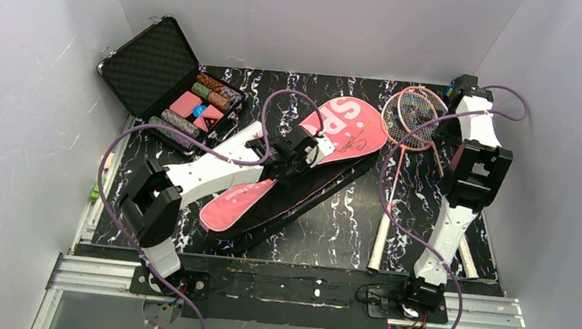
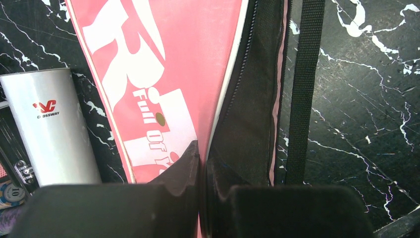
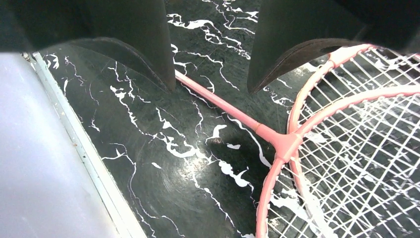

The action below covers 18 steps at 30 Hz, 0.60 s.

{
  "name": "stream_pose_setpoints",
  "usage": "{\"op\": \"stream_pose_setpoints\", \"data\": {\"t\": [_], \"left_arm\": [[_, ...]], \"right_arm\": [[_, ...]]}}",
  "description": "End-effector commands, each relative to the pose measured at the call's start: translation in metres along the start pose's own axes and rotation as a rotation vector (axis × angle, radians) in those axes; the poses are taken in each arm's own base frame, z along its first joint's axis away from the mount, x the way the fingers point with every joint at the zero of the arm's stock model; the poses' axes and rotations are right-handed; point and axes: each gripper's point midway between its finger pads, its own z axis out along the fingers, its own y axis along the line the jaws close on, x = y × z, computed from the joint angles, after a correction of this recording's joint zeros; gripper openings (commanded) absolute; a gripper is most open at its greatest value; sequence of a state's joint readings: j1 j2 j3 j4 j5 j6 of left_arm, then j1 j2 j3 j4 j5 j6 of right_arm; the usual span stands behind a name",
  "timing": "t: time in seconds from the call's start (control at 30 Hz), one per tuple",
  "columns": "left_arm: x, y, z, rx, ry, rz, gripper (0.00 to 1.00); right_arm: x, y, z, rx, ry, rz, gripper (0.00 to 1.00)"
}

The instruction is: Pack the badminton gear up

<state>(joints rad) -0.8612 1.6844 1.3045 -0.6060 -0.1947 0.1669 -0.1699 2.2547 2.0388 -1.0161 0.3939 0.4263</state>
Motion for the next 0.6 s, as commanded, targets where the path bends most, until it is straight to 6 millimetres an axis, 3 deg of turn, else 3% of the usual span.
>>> {"op": "stream_pose_setpoints", "data": {"t": [0.0, 0.3, 0.47, 0.57], "left_arm": [[-0.027, 0.009, -0.028, -0.011, -0.116, -0.030, 0.00], [-0.027, 0.009, -0.027, -0.013, -0.115, -0.029, 0.00], [-0.029, 0.010, -0.028, -0.015, -0.121, -0.029, 0.00], [-0.030, 0.011, -0.029, -0.019, -0.123, -0.029, 0.00]], "right_arm": [[0.008, 0.000, 0.023, 0.021, 0.051, -0.041, 0.63], [0.022, 0.011, 0.038, -0.023, 0.111, -0.050, 0.57], [0.026, 0.014, 0.034, -0.061, 0.133, -0.039, 0.48], [0.031, 0.016, 0.029, -0.074, 0.158, -0.032, 0.36]]}}
